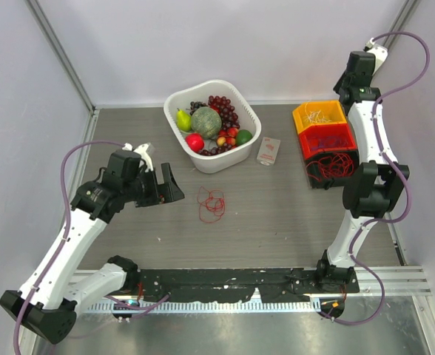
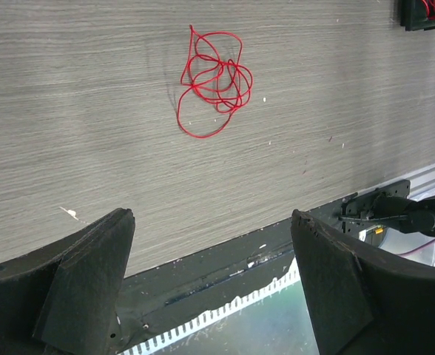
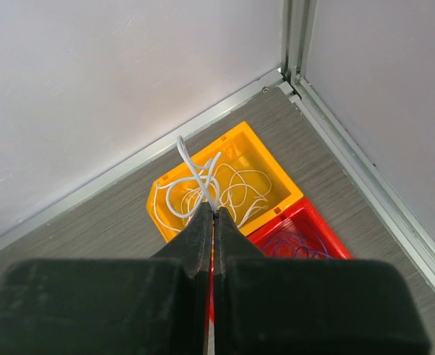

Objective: Untangle the cables

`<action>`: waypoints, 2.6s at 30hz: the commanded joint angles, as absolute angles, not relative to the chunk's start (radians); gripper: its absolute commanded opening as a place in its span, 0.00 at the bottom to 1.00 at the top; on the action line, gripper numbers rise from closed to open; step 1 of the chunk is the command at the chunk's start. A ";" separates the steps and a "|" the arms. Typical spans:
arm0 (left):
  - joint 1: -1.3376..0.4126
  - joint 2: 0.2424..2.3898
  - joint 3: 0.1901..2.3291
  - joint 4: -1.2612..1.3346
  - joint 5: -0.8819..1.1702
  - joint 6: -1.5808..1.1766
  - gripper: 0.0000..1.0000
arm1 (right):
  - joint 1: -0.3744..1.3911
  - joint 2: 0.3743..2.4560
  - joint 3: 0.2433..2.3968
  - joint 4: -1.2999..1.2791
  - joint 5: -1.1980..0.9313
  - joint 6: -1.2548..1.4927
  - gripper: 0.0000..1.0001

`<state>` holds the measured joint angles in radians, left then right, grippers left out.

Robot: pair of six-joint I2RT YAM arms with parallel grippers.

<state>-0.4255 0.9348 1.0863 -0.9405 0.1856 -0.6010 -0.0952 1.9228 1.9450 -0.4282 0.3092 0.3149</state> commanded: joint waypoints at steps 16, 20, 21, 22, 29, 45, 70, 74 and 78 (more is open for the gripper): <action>-0.426 0.922 1.120 -0.936 0.207 -0.606 0.91 | -0.100 1.946 1.802 -0.380 0.339 0.311 0.01; -0.426 0.916 1.115 -0.936 0.196 -0.621 0.91 | -0.100 2.040 1.858 -0.423 0.325 0.334 0.01; -0.426 0.913 1.111 -0.933 0.199 -0.629 0.91 | -0.100 2.052 1.861 -0.419 0.298 0.339 0.01; -0.428 0.911 1.105 -0.925 0.209 -0.640 0.91 | -0.100 2.077 1.864 -0.413 0.287 0.339 0.00; -0.426 0.870 1.101 -0.953 0.212 -0.664 0.91 | -0.100 2.184 1.977 -0.472 0.253 0.350 0.01; -0.426 0.831 1.082 -0.974 0.274 -0.696 0.90 | -0.060 2.067 2.160 -0.824 0.244 0.307 0.55; -0.472 1.406 0.882 -0.552 0.281 -0.612 0.46 | 0.666 1.305 0.801 -0.142 -0.239 0.704 0.54; -0.525 1.555 0.951 -0.545 0.180 -0.540 0.45 | 0.666 1.261 0.778 -0.161 -0.209 0.690 0.54; -0.551 1.678 1.026 -0.543 0.149 -0.514 0.45 | 0.666 1.230 0.756 -0.170 -0.192 0.696 0.53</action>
<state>-0.5377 1.6596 0.9752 -0.5671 0.2024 -0.5690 0.6617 1.2610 0.7609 -0.2012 -0.2111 0.6846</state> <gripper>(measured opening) 0.453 0.534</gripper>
